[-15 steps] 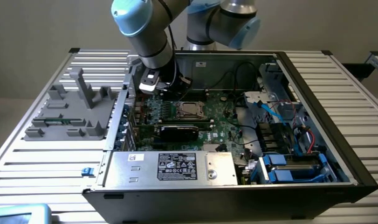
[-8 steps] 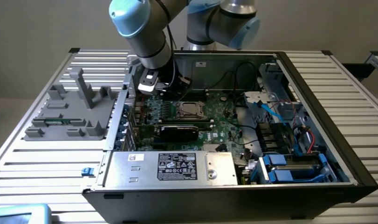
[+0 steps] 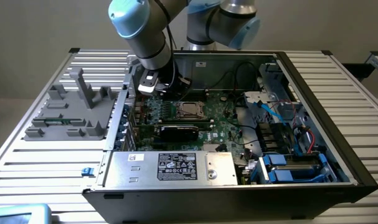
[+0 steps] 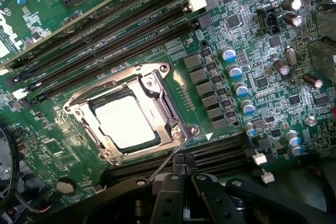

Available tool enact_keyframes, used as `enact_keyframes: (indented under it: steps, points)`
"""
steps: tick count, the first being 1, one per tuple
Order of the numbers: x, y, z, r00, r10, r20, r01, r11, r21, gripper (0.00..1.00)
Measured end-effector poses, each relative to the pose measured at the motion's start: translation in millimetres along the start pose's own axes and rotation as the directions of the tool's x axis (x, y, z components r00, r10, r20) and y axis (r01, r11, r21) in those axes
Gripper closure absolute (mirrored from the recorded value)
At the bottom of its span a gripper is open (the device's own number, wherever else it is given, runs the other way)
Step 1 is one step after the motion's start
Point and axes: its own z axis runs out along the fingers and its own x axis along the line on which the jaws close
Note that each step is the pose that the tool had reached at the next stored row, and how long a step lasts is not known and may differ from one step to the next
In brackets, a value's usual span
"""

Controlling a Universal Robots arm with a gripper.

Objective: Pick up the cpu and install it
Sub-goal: 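Install the first cpu locking lever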

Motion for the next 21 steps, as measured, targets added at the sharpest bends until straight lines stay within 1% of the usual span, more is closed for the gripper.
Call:
enact_keyframes:
  steps: [4,21]
  points:
    - [0.0,0.4,1.3,1.0000,0.000,-0.0007,0.000,1.0000,0.0002,0.89]
    - [7.5,-1.9,5.8,1.0000,0.003,-0.0017,-0.003,1.0000,-0.0002,0.89]
